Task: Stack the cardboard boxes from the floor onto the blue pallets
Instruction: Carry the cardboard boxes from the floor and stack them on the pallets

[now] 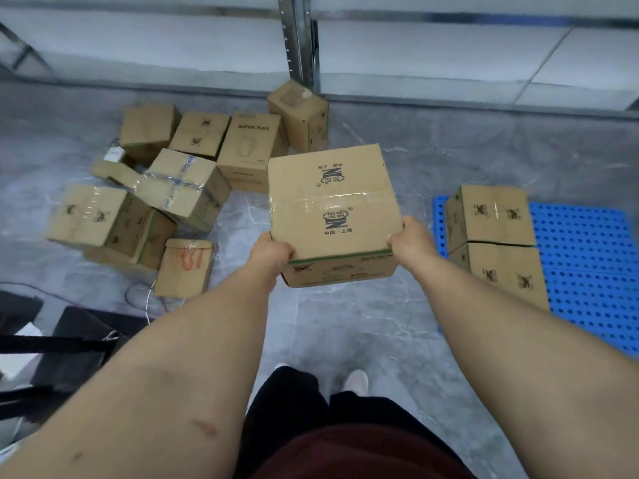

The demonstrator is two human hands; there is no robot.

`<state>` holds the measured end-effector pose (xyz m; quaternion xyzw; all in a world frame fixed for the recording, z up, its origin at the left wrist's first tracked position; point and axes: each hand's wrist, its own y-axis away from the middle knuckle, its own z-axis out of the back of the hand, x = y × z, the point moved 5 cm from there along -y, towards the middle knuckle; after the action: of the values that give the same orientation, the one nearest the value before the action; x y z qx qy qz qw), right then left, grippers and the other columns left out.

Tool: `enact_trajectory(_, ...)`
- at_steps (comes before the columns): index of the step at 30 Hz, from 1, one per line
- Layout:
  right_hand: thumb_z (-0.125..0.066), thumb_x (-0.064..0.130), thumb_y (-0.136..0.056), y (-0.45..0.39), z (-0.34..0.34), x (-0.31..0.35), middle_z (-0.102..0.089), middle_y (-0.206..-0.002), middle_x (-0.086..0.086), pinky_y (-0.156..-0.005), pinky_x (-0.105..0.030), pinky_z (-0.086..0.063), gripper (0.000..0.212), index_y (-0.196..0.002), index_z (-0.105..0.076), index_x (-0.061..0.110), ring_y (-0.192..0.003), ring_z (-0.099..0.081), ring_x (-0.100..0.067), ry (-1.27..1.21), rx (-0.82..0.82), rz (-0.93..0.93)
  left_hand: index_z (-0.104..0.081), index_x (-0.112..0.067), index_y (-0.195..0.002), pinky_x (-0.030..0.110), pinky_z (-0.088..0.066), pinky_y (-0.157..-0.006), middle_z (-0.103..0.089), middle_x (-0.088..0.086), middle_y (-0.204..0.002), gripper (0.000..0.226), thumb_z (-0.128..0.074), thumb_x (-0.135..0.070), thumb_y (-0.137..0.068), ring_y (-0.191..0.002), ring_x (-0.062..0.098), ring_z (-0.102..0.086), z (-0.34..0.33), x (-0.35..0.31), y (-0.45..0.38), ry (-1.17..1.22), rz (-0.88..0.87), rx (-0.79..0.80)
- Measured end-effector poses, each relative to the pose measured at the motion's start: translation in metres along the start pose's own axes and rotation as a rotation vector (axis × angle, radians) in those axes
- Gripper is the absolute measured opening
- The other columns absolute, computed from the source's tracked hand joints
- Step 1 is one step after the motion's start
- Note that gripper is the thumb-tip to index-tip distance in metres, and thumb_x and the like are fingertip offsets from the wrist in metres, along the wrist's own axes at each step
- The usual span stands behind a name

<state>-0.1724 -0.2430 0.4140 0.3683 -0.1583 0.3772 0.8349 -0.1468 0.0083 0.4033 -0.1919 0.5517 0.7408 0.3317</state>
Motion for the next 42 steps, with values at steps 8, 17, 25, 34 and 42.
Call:
enact_trajectory(8,-0.041,0.008,-0.091,0.065,0.047,-0.051,-0.058,-0.104,-0.011,-0.063,-0.027,-0.033,0.029,-0.119,-0.048,0.009,-0.084,-0.051,-0.026,-0.072,-0.114,-0.042,-0.044,-0.014,-0.128,0.039,-0.05,-0.087,-0.055,0.01,-0.117,0.043,-0.046,-0.001,-0.087,-0.105,0.028,-0.053,-0.028,-0.001,0.066,-0.086,-0.122,0.082)
enact_trajectory(17,-0.044,0.007,-0.092,0.142,0.09,-0.119,-0.048,-0.077,-0.004,-0.062,-0.029,-0.038,0.011,-0.082,-0.043,0.012,-0.08,-0.049,-0.026,-0.126,-0.226,-0.054,-0.04,-0.011,-0.135,0.035,-0.043,-0.081,-0.051,0.014,-0.126,0.045,-0.042,-0.003,-0.09,-0.116,0.034,-0.048,-0.061,0.028,0.149,-0.221,-0.242,0.174)
enact_trajectory(25,-0.047,0.016,-0.094,0.157,0.167,-0.221,-0.057,-0.115,-0.008,-0.071,-0.035,-0.043,0.028,-0.122,-0.046,0.015,-0.095,-0.054,-0.029,-0.209,-0.269,-0.09,-0.042,-0.011,-0.134,0.031,-0.037,-0.081,-0.051,0.011,-0.126,0.044,-0.044,-0.001,-0.09,-0.1,0.025,-0.045,-0.163,0.022,0.223,-0.268,-0.337,0.196)
enact_trajectory(34,-0.043,0.014,-0.097,0.144,0.301,-0.363,-0.056,-0.104,-0.008,-0.05,-0.03,-0.035,0.033,-0.129,-0.042,0.015,-0.068,-0.051,-0.02,-0.152,-0.278,-0.15,-0.04,-0.011,-0.134,0.034,-0.041,-0.083,-0.051,0.012,-0.126,0.045,-0.045,-0.002,-0.09,-0.102,0.024,-0.047,-0.339,0.04,0.308,-0.219,-0.309,0.226)
enact_trajectory(42,-0.044,0.013,-0.093,0.125,0.38,-0.458,-0.054,-0.1,-0.006,-0.051,-0.027,-0.034,0.023,-0.116,-0.047,0.016,-0.077,-0.052,-0.025,-0.251,-0.301,-0.132,-0.037,-0.017,-0.136,0.031,-0.037,-0.077,-0.049,0.004,-0.115,0.048,-0.042,-0.001,-0.091,-0.097,0.019,-0.043,-0.456,0.031,0.36,-0.274,-0.367,0.235)
